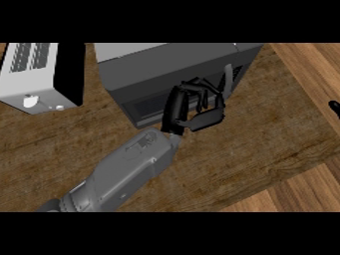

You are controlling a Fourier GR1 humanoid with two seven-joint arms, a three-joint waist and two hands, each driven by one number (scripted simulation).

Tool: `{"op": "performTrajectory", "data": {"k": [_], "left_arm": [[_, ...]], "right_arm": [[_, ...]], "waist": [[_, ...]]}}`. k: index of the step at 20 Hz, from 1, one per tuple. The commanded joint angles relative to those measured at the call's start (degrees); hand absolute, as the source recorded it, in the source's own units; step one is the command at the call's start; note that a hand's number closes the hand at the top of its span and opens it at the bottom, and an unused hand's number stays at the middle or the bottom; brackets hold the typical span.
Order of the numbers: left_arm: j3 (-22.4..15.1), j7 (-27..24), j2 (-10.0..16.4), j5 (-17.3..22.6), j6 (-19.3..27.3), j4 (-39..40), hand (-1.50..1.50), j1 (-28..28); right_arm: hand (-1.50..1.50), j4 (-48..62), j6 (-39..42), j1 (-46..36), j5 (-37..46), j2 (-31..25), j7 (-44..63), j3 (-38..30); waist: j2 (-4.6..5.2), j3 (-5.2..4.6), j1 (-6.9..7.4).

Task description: Pick up the milk, place it into the microwave and close the microwave

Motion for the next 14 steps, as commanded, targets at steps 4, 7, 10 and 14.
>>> {"op": "performTrajectory", "data": {"k": [4, 7, 10, 14], "left_arm": [[2.5, -1.8, 0.0, 2.2, -1.1, 5.1, 1.5, -4.0], [1.9, -2.9, 0.0, 3.2, -1.1, 5.0, 1.5, -3.8], [1.6, -3.5, 0.0, 3.8, -1.6, 5.6, 1.5, -3.8], [2.0, -4.7, 0.0, 4.9, -1.3, 6.0, 1.5, -4.0]], "right_arm": [[-1.5, -1.0, -0.5, -0.9, -2.8, -0.8, 1.3, -0.8], [-1.5, -0.4, -0.4, -1.1, -3.0, -1.5, 1.7, -1.3], [-1.5, -0.9, -0.8, -1.6, -4.5, -1.9, 2.4, -1.7], [-1.5, -1.5, -0.7, -1.4, -5.3, -3.0, 3.4, -2.1]], "waist": [[0.68, -0.02, -0.61], [0.98, 0.07, -0.73], [0.96, 0.03, -0.8], [0.76, 0.0, -1.17]]}}
